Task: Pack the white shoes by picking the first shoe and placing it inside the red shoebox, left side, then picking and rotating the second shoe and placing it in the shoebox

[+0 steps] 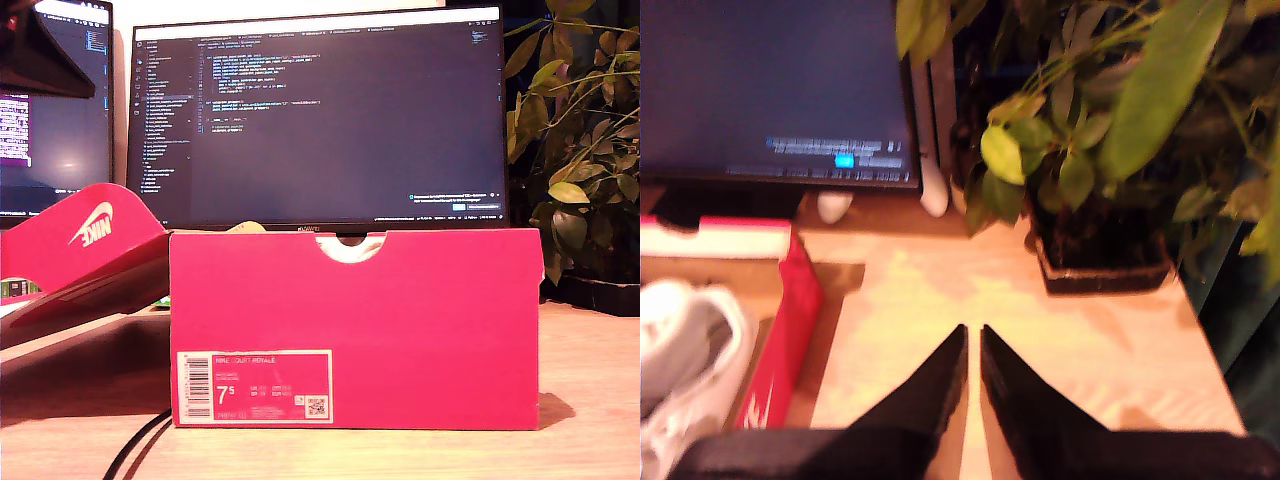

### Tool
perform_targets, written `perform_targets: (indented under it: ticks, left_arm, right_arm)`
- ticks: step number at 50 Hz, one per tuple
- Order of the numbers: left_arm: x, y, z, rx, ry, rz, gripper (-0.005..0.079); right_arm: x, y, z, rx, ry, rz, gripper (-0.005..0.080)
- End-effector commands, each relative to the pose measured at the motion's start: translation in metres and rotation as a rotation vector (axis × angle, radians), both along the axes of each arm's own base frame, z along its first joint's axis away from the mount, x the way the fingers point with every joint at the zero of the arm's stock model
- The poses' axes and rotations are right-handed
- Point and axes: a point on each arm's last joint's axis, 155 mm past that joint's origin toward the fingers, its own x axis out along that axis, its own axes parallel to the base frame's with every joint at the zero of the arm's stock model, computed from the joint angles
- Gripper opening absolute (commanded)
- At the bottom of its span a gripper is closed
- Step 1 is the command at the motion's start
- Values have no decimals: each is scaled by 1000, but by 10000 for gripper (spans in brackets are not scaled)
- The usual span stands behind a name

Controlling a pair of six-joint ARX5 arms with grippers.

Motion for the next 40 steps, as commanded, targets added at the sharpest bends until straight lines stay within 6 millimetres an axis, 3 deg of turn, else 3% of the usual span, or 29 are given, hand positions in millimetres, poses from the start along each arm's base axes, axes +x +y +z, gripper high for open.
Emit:
perform_targets:
  ticks: [1, 25, 40]
  left_arm:
    - [0, 1, -13, 13, 14, -1, -18]
    - [2, 6, -21, -7, -5, 14, -18]
    - [0, 4, -23, -26, -4, 1, -18]
  right_arm:
    - [-3, 2, -6, 5, 0, 7, -13]
    - [-36, 7, -34, 18, -32, 31, -13]
    - [-55, 7, -64, 38, -15, 23, -13]
